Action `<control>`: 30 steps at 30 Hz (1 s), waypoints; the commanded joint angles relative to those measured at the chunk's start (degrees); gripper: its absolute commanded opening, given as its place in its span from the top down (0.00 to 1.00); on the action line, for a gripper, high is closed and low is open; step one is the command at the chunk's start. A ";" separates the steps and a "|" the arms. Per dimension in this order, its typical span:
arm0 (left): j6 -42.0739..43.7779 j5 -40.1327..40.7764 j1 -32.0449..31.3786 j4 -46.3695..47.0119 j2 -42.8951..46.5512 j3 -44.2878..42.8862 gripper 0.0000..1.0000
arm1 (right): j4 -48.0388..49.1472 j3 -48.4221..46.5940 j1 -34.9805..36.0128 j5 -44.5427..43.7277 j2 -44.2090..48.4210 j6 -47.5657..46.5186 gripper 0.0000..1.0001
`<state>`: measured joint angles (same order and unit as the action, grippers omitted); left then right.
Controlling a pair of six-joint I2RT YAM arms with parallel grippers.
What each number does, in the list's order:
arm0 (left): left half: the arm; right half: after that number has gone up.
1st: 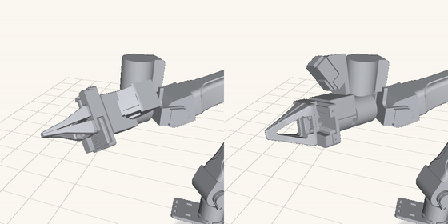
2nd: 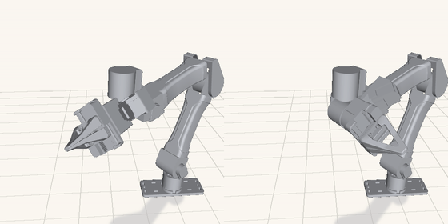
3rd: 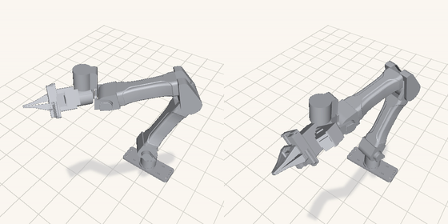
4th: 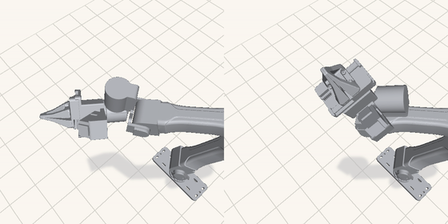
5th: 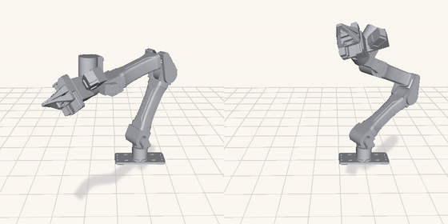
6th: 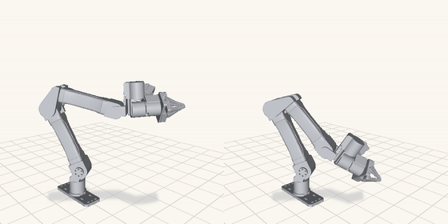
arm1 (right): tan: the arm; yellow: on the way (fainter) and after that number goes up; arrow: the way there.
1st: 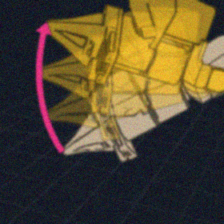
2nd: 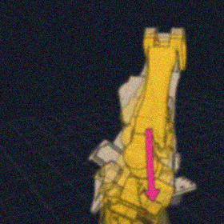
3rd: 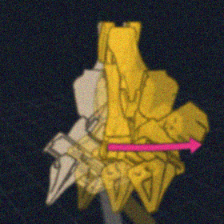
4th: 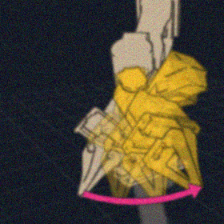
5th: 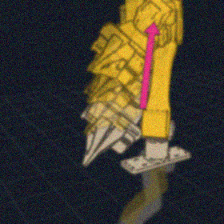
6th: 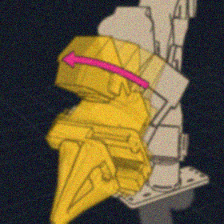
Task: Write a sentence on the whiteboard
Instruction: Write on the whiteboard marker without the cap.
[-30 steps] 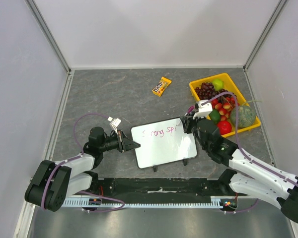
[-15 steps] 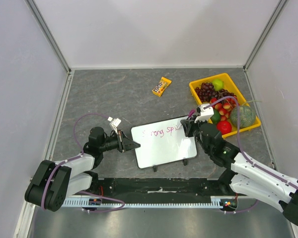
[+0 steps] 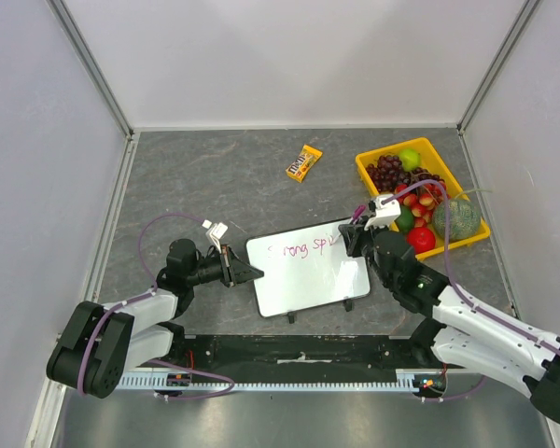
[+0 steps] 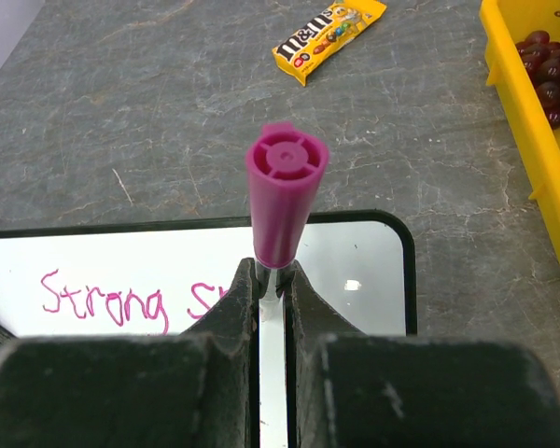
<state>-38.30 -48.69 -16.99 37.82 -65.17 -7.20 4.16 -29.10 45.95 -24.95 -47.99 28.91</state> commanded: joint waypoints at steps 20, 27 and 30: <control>2.53 3.42 0.21 -3.72 -0.49 0.35 0.98 | -0.03 -5.44 -0.16 -6.16 -2.64 -2.01 1.00; 2.53 3.34 0.21 -3.63 -0.49 0.35 0.98 | -1.17 -3.86 -0.16 -5.90 -1.76 -1.49 1.00; 2.53 3.42 0.21 -3.63 -0.49 0.35 0.98 | -1.61 -3.07 -0.16 -5.73 -0.71 -1.22 1.00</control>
<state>-38.30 -48.71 -16.99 37.80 -65.14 -7.20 3.66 -32.29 45.95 -28.99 -50.22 27.64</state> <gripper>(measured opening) 0.168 0.108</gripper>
